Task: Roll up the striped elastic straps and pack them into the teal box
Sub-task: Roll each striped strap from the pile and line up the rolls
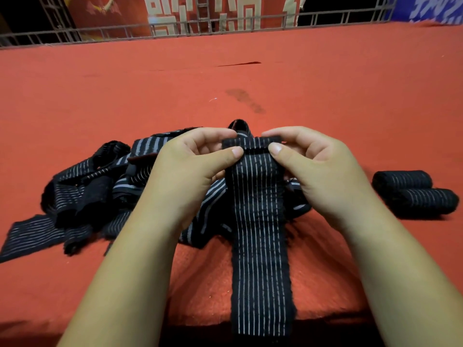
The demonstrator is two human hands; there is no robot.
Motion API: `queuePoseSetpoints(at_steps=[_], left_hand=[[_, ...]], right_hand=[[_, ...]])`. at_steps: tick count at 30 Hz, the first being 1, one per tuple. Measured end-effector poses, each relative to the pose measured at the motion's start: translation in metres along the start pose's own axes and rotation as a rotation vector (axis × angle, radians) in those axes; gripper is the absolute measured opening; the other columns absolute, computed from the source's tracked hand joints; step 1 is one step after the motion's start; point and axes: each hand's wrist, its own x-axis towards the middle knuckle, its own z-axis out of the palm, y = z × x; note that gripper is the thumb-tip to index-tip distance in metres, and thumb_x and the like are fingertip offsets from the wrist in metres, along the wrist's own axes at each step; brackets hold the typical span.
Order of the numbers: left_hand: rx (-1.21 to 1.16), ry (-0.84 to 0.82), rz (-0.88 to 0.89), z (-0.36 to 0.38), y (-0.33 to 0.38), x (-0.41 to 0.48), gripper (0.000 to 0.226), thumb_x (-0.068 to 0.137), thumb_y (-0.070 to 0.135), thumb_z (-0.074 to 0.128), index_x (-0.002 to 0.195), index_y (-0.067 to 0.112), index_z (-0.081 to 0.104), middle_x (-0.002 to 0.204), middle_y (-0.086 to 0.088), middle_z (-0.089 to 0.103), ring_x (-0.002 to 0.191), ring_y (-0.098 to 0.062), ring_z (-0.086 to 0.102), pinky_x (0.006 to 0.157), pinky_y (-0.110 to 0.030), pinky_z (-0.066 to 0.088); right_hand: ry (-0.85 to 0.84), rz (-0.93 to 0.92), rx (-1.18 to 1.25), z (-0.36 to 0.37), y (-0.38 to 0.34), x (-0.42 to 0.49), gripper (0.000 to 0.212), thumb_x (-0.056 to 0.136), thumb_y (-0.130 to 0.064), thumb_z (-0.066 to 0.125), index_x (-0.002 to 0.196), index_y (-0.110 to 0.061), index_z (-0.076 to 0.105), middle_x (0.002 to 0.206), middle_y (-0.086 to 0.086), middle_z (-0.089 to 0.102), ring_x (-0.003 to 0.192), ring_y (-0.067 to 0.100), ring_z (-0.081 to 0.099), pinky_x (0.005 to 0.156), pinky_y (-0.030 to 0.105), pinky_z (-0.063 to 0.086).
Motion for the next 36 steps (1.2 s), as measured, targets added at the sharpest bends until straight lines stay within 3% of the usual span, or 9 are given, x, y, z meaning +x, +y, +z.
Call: queuePoseSetpoints(at_steps=[3,6,10,13,18,23,28,33,36], left_hand=[[-0.029,-0.023,-0.028,0.000,0.000,-0.001,0.023,0.089,0.009,0.084,0.107,0.023,0.084,0.116,-0.016,0.078,0.113,-0.030,0.077,0.095,-0.043,0.062],[-0.069,-0.048,-0.023,0.002,0.001,-0.003,0.025,0.091,-0.004,0.076,0.101,0.018,0.082,0.103,-0.009,0.080,0.099,-0.020,0.078,0.081,-0.027,0.059],[-0.122,-0.031,-0.009,0.006,0.002,-0.001,0.027,0.091,-0.011,0.073,0.096,0.015,0.080,0.092,-0.009,0.079,0.087,-0.018,0.078,0.073,-0.022,0.058],[-0.178,-0.055,-0.025,0.009,0.004,0.000,0.029,0.092,-0.014,0.069,0.095,0.013,0.078,0.088,-0.007,0.078,0.080,-0.016,0.076,0.067,-0.020,0.057],[-0.172,-0.080,-0.054,0.009,0.004,0.003,0.032,0.092,-0.012,0.070,0.093,0.019,0.079,0.095,-0.008,0.076,0.089,-0.020,0.076,0.079,-0.028,0.060],[-0.098,-0.092,-0.086,0.005,0.005,0.001,0.020,0.093,0.003,0.078,0.111,0.014,0.078,0.111,-0.014,0.079,0.107,-0.026,0.078,0.095,-0.037,0.062],[-0.016,-0.097,-0.107,0.001,0.005,-0.001,0.014,0.098,0.015,0.077,0.111,0.013,0.081,0.116,-0.015,0.080,0.109,-0.027,0.079,0.096,-0.042,0.063],[0.017,-0.048,-0.088,-0.003,0.002,0.001,0.023,0.088,0.017,0.088,0.110,0.020,0.083,0.120,-0.023,0.076,0.117,-0.035,0.076,0.109,-0.056,0.057],[0.018,-0.038,-0.064,-0.003,0.001,0.001,0.028,0.080,0.022,0.091,0.108,0.024,0.084,0.114,-0.021,0.072,0.111,-0.032,0.075,0.103,-0.051,0.059]], right_hand=[[-0.019,-0.009,-0.001,0.001,0.000,-0.001,0.021,0.106,-0.013,0.066,0.115,-0.028,0.078,0.087,0.004,0.077,0.075,0.011,0.067,0.067,0.028,0.054],[-0.031,-0.025,0.004,0.002,0.003,-0.001,0.025,0.106,-0.010,0.064,0.114,-0.030,0.077,0.103,0.017,0.077,0.081,0.020,0.068,0.074,0.036,0.054],[-0.043,-0.026,0.004,0.000,0.004,-0.001,0.019,0.103,-0.019,0.071,0.115,-0.031,0.078,0.103,0.022,0.074,0.083,0.020,0.064,0.075,0.039,0.052],[-0.024,-0.071,0.023,-0.002,0.005,0.001,0.018,0.101,-0.016,0.074,0.115,-0.025,0.080,0.104,0.013,0.079,0.090,0.018,0.071,0.082,0.040,0.059],[-0.029,-0.086,0.063,-0.001,0.008,0.002,0.025,0.101,-0.004,0.070,0.114,-0.022,0.080,0.102,0.018,0.079,0.088,0.018,0.073,0.082,0.037,0.060],[0.001,-0.081,0.062,0.002,0.008,0.002,0.025,0.100,0.000,0.069,0.109,-0.021,0.080,0.101,0.021,0.078,0.084,0.020,0.070,0.077,0.036,0.058],[-0.002,-0.054,0.036,0.006,0.007,-0.001,0.027,0.099,0.002,0.066,0.109,-0.018,0.080,0.099,0.015,0.079,0.081,0.018,0.068,0.071,0.032,0.056],[-0.046,-0.012,0.072,0.006,0.003,-0.004,0.022,0.103,-0.015,0.069,0.121,-0.024,0.077,0.101,-0.003,0.078,0.083,0.009,0.068,0.066,0.023,0.055],[0.009,0.005,-0.017,0.005,0.007,-0.001,0.018,0.102,-0.025,0.072,0.119,-0.026,0.079,0.099,-0.001,0.080,0.083,0.009,0.071,0.069,0.025,0.055]])
